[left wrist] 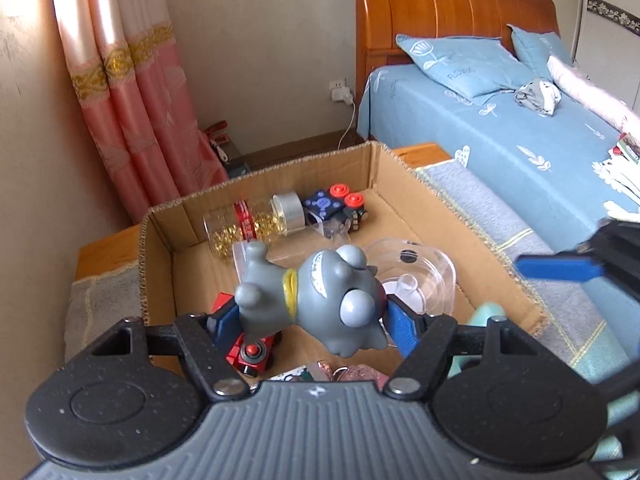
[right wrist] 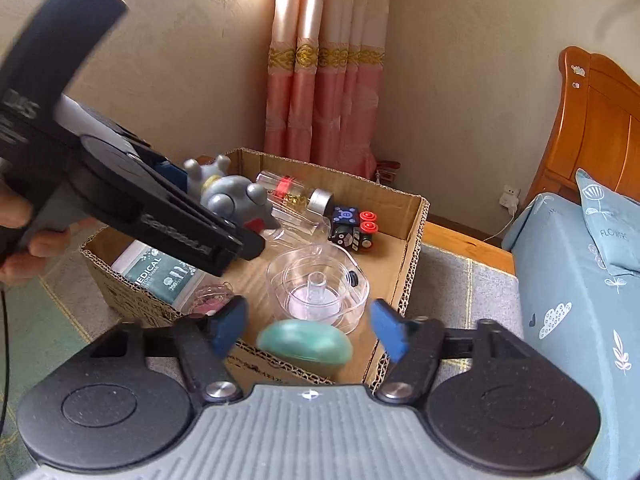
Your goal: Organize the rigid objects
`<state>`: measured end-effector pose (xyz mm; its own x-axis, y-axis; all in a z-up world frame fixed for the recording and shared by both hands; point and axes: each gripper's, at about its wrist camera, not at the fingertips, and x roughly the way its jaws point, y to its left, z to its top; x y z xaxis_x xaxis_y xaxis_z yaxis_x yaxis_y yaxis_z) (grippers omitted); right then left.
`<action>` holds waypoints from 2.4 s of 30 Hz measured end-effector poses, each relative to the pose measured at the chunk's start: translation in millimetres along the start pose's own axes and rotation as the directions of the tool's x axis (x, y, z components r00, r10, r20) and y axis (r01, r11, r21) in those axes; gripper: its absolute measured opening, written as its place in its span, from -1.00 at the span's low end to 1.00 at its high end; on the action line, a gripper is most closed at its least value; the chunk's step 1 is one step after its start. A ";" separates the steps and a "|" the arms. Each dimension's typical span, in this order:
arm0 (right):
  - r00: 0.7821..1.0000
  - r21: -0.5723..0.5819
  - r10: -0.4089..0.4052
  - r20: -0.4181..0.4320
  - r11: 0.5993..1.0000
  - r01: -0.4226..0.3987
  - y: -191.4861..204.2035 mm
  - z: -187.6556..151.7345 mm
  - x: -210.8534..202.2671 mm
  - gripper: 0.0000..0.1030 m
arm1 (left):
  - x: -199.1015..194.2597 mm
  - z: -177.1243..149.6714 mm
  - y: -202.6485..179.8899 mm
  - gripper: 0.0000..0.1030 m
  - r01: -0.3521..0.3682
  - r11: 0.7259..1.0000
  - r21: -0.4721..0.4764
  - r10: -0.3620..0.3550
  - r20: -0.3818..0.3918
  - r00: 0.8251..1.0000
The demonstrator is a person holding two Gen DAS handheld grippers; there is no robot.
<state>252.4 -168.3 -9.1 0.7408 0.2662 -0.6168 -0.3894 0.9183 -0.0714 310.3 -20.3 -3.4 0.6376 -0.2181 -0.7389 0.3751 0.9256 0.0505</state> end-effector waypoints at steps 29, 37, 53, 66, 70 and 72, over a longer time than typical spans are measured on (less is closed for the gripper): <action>0.951 0.213 -0.206 -0.229 0.943 0.256 19.5 -24.3 -58.1 1.00 | -117.2 -96.8 -17.5 0.99 -0.244 0.936 -0.256 0.256 0.013 0.967; 0.953 0.218 -0.211 -0.216 0.941 0.257 29.6 -24.4 -71.5 1.00 | -124.2 -101.9 -27.7 0.99 -0.252 0.932 -0.260 0.259 -0.009 0.966; 0.958 0.216 -0.215 -0.192 0.943 0.255 32.5 -19.6 -78.5 1.00 | -128.5 -100.8 -29.5 0.99 -0.271 0.929 -0.251 0.278 -0.006 0.961; 0.959 0.219 -0.217 -0.184 0.942 0.255 31.2 -18.7 -80.7 1.00 | -130.4 -99.8 -32.0 0.99 -0.281 0.929 -0.241 0.289 -0.002 0.957; 0.959 0.219 -0.219 -0.181 0.941 0.256 31.2 -18.8 -81.9 1.00 | -130.4 -99.7 -32.1 0.99 -0.281 0.929 -0.241 0.288 -0.003 0.957; 0.959 0.218 -0.219 -0.180 0.942 0.256 31.3 -18.7 -83.0 1.00 | -130.3 -99.5 -32.2 0.99 -0.281 0.929 -0.241 0.289 -0.002 0.957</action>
<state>168.5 -167.1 25.3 0.6971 0.0017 -0.7169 -0.0580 0.9968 -0.0541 148.1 9.2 24.4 0.7173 0.0591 -0.6943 0.0071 0.9957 0.0922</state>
